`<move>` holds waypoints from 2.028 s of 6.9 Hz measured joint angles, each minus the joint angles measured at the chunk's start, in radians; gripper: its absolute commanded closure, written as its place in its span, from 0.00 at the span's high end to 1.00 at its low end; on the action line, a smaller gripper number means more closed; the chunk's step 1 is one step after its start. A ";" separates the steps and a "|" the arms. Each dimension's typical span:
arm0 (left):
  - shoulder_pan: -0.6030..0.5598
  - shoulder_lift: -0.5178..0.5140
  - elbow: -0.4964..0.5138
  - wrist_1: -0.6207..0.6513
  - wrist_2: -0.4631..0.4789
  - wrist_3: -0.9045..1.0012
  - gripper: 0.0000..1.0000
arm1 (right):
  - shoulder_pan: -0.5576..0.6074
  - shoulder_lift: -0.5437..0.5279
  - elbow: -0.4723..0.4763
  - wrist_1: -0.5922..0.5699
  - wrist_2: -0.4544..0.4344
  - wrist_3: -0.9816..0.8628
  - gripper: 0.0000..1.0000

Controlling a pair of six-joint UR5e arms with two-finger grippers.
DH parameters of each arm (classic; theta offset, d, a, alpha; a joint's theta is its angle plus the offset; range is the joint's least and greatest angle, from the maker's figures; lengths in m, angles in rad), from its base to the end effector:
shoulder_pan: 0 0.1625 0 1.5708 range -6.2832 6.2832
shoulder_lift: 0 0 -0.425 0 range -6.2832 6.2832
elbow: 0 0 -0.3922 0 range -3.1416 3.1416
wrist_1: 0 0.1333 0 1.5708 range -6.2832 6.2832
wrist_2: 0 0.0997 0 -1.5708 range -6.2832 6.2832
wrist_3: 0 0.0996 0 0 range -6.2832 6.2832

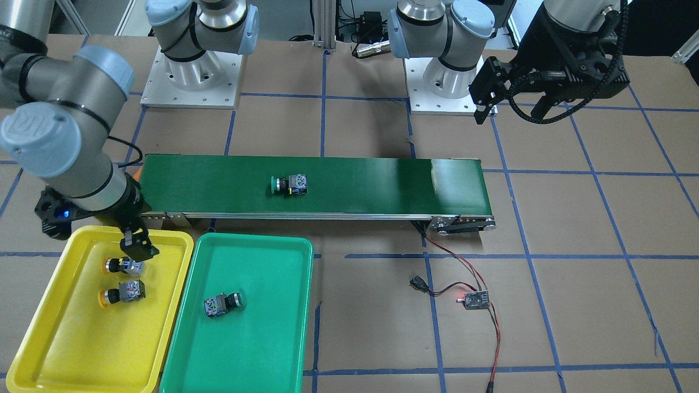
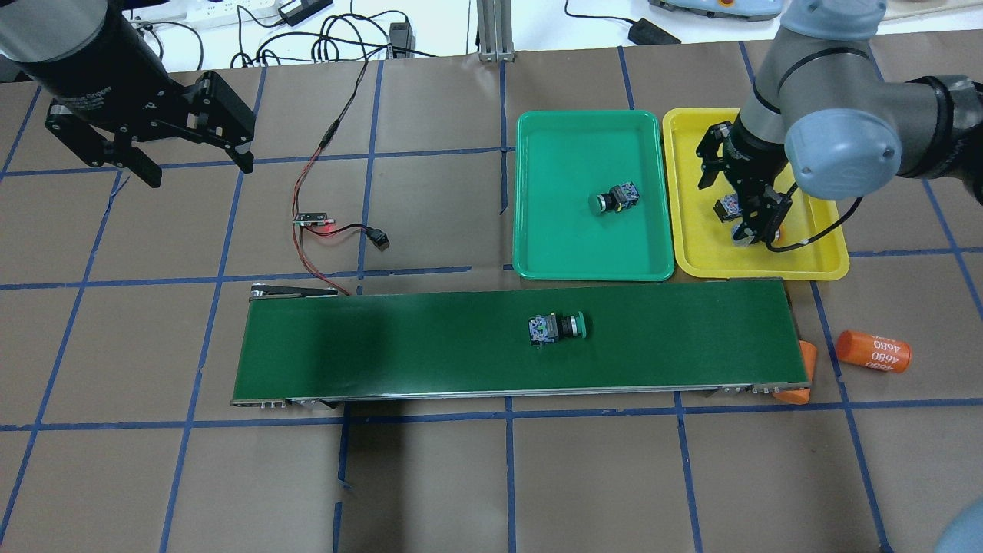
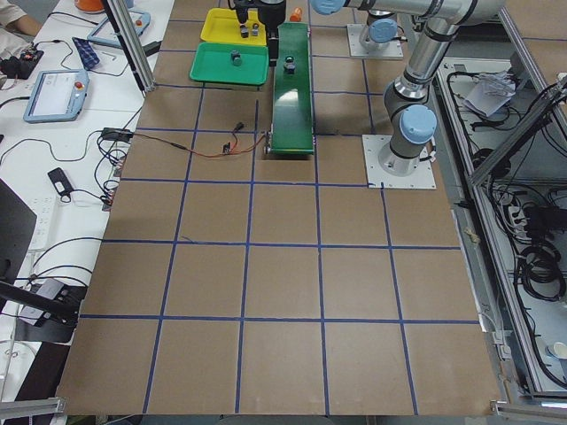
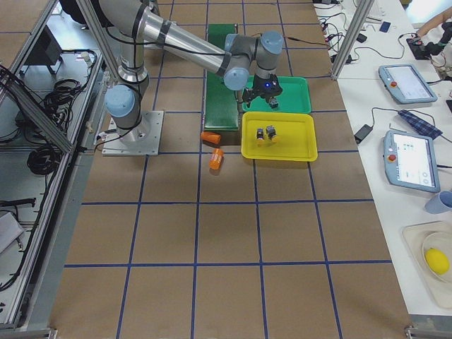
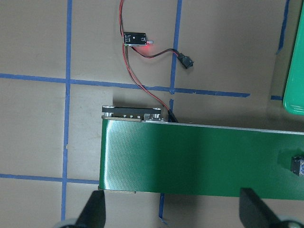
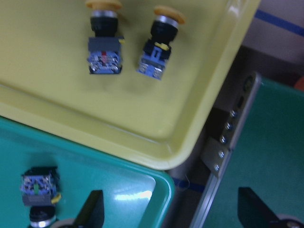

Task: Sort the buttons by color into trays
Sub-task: 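Move the right gripper to the green button on the belt and grasp it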

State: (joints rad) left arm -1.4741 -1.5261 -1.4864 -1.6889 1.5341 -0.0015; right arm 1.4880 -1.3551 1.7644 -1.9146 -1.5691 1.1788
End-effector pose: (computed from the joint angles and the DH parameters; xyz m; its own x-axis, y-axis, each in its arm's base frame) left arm -0.0909 -0.4818 0.5391 -0.9946 -0.0976 0.0367 -0.0980 0.9951 -0.0109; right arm 0.0880 -0.5529 0.3157 -0.3045 0.9506 0.0598 0.9525 0.3034 0.0266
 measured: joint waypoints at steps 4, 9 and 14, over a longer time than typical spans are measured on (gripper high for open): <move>0.000 0.000 0.000 0.000 -0.004 -0.001 1.00 | 0.168 -0.191 0.161 0.010 0.041 0.275 1.00; 0.001 -0.003 0.002 -0.002 -0.006 -0.002 1.00 | 0.217 -0.160 0.303 -0.208 0.093 0.318 1.00; 0.000 -0.015 0.017 -0.002 -0.008 -0.002 1.00 | 0.230 -0.138 0.364 -0.220 0.092 0.311 0.85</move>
State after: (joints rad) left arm -1.4740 -1.5413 -1.4691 -1.6904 1.5264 -0.0031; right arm 1.7180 -1.4929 2.1284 -2.1346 -1.4774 1.4897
